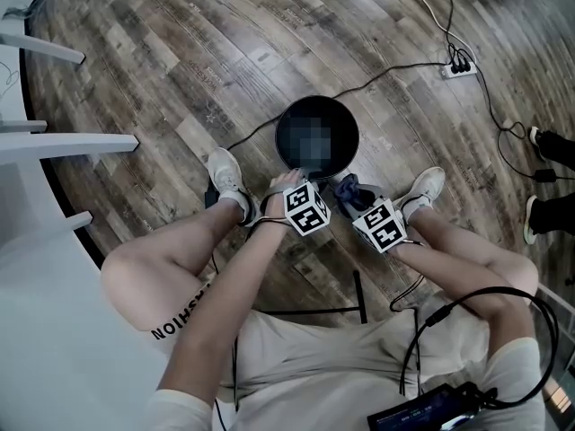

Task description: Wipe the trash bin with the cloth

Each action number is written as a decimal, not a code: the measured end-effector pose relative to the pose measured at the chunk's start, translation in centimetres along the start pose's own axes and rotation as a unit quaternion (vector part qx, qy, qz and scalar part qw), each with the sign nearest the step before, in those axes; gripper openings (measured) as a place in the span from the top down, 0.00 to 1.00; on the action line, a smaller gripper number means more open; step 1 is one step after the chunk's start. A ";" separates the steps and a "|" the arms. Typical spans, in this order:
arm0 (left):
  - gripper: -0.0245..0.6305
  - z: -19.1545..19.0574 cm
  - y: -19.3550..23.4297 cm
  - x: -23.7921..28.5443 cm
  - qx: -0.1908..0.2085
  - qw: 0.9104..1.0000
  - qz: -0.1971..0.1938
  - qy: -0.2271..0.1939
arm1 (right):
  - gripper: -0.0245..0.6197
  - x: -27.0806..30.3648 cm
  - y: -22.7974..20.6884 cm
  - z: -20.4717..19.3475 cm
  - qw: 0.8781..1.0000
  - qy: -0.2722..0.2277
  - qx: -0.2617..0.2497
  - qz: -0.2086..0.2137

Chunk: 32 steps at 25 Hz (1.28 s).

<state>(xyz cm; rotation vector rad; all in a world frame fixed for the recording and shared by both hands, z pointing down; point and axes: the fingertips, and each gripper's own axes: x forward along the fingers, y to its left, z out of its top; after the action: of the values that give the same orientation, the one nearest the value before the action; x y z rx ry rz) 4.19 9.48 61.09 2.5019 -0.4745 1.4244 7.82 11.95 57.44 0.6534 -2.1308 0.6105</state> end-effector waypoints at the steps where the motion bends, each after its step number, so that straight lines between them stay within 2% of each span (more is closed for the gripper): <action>1: 0.78 -0.2 0.1 -0.2 0.004 1.000 0.002 0.001 | 0.80 -0.2 0.2 0.2 1.000 -0.002 0.001 0.001; 7: 0.78 -2.0 2.0 -1.7 0.043 0.999 0.018 0.019 | 0.80 -0.9 0.8 1.2 1.000 -0.014 0.005 0.001; 14: 0.77 -3.5 2.3 -1.2 0.125 0.991 0.010 0.038 | 0.80 -0.7 0.9 1.6 1.000 -0.022 0.014 -0.003; 25: 0.77 -3.4 2.5 -0.7 0.143 0.989 0.010 0.036 | 0.80 2.6 0.0 2.6 1.000 -0.021 0.013 -0.010; 32: 0.79 -3.8 2.6 -0.7 0.189 0.980 0.007 0.058 | 0.80 4.0 0.1 1.7 1.000 -0.006 0.009 -0.002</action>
<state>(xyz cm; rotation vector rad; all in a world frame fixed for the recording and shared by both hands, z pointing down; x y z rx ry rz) -0.11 8.46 62.51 2.6773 -0.2137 1.7999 4.65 9.98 59.66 0.6733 -2.1360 0.6259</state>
